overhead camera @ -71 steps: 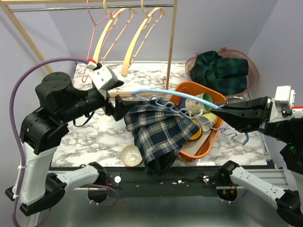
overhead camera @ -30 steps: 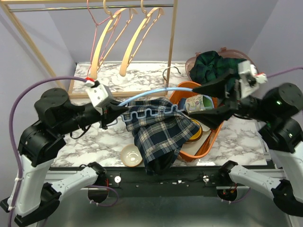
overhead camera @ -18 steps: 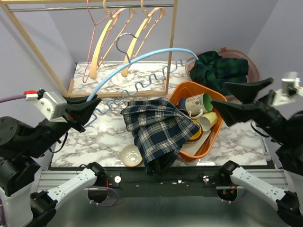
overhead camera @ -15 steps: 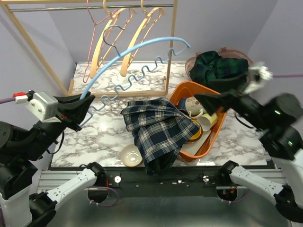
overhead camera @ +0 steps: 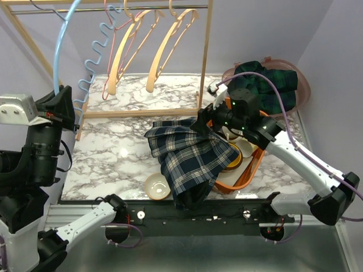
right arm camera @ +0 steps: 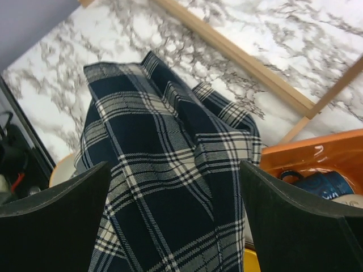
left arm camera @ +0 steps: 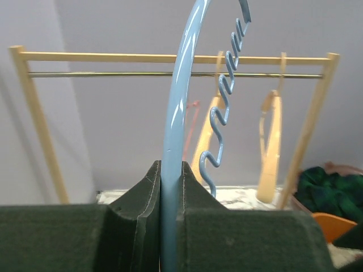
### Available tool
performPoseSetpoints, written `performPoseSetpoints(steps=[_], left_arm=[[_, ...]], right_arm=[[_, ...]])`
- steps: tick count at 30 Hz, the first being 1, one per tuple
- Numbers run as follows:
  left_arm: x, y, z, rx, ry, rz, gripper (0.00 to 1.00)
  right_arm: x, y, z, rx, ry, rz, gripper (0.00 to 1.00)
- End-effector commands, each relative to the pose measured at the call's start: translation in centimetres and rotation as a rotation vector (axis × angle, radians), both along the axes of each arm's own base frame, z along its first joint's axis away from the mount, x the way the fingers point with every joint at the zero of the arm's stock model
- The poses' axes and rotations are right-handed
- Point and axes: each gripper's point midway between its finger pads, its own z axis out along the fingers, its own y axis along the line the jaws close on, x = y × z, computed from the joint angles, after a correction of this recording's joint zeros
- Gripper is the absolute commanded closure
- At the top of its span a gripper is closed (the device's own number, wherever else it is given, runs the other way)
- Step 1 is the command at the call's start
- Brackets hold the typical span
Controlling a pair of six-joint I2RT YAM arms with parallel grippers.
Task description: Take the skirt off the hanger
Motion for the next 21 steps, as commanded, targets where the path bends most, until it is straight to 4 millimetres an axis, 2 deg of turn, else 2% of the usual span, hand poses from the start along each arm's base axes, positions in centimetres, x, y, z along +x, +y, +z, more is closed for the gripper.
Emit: performPoseSetpoints(steps=[1, 5, 10, 12, 16, 18, 19, 20, 21], left_arm=[[1.0, 4.4, 1.0, -0.07, -0.026, 0.286, 1.0], [1.6, 5.9, -0.1, -0.055, 0.022, 0.415, 1.0], [2.6, 6.2, -1.7, -0.016, 0.08, 0.492, 1.0], [2.8, 6.7, -2.3, -0.014, 0.113, 0.542, 1.0], [3.5, 6.1, -3.7, -0.004, 0.156, 0.542, 1.0], [3.8, 5.7, -4.1, -0.012, 0.171, 0.526, 1.0], [4.0, 5.6, -4.5, 0.005, 0.195, 0.526, 1.0], [4.0, 5.6, -4.8, -0.005, 0.205, 0.523, 1.0], [4.0, 5.5, -5.0, 0.0, 0.214, 0.521, 1.0]], right_arm=[[-1.9, 2.5, -2.4, -0.087, -0.04, 0.218, 0.0], [-3.8, 3.4, -3.9, -0.091, -0.01, 0.326, 0.0], [-5.2, 3.1, -6.8, -0.175, 0.034, 0.383, 0.0], [-5.4, 2.7, -7.6, -0.209, 0.053, 0.382, 0.01], [-5.2, 2.5, -8.7, -0.25, 0.073, 0.364, 0.09], [-5.0, 2.4, -9.0, -0.265, 0.085, 0.36, 0.23], [-4.8, 2.3, -8.8, -0.266, 0.089, 0.337, 0.35], [-4.1, 1.9, -8.6, -0.28, 0.079, 0.29, 0.47], [-3.7, 1.9, -8.0, -0.278, 0.07, 0.271, 0.67]])
